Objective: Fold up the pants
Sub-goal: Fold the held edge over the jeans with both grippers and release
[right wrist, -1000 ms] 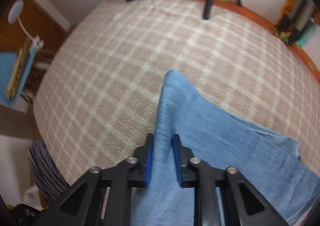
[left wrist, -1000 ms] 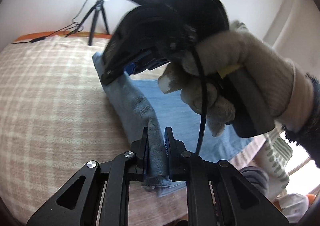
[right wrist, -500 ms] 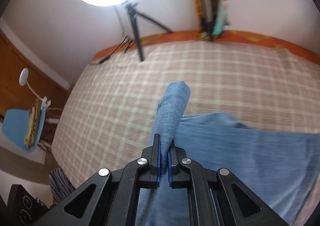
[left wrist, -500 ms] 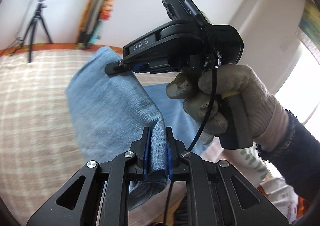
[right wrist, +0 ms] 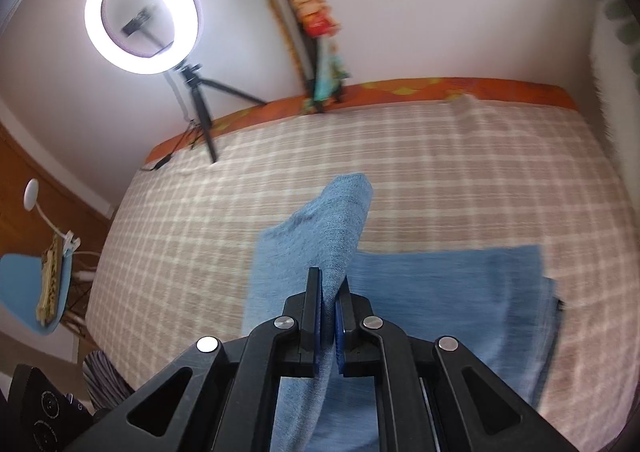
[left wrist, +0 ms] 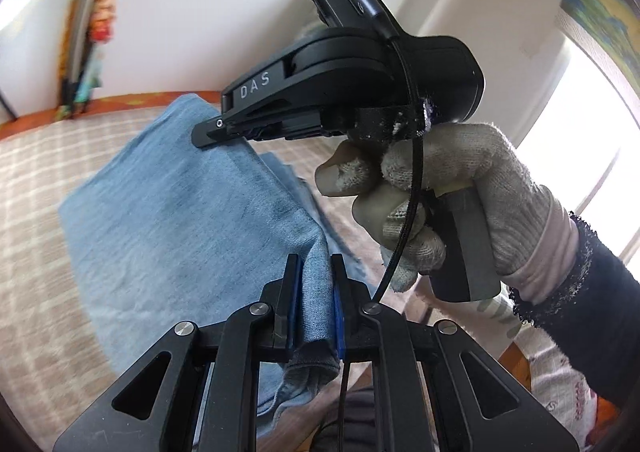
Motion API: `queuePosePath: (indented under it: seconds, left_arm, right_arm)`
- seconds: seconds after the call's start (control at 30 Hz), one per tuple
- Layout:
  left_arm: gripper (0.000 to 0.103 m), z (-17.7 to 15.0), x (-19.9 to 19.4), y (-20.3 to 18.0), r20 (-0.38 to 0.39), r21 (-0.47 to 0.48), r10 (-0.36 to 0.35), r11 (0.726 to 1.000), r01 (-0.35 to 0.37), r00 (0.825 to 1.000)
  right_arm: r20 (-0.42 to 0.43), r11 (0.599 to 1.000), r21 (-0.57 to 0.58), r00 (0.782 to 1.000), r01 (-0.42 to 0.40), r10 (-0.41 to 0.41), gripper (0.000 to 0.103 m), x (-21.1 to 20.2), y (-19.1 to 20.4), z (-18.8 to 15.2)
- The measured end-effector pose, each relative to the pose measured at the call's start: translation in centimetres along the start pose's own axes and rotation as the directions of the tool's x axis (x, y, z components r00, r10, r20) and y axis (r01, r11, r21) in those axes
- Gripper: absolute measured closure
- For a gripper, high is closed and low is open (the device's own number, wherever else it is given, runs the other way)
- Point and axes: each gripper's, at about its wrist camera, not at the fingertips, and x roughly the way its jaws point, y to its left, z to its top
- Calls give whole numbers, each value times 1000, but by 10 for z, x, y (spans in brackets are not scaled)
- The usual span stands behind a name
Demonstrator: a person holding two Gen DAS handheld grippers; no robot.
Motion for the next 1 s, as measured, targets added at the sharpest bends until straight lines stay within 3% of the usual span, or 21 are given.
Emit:
queuePosePath:
  seconds: [0.3,0.63,0.83,1.0]
  left_arm:
    - [91,11,60,-26,-91,58,-62,996,68,994]
    - [91,16,99,-49,-149,109,-31,993,47,988]
    - [86,10,92,-62,-177,117,-24,992,45,984]
    - [83,4,74,-67,-161,198,61,980,-28,985]
  right_arm:
    - [20,994,85,998,63,-65,100,-24,-78,-15]
    - [10,991,117,998,68,-69,101,-19,-122,-29]
    - [-8,989,102,994,112,-112,101,-9,-135,-29]
    - [7,982,126,990,141,-143,103,-7,-151,-30]
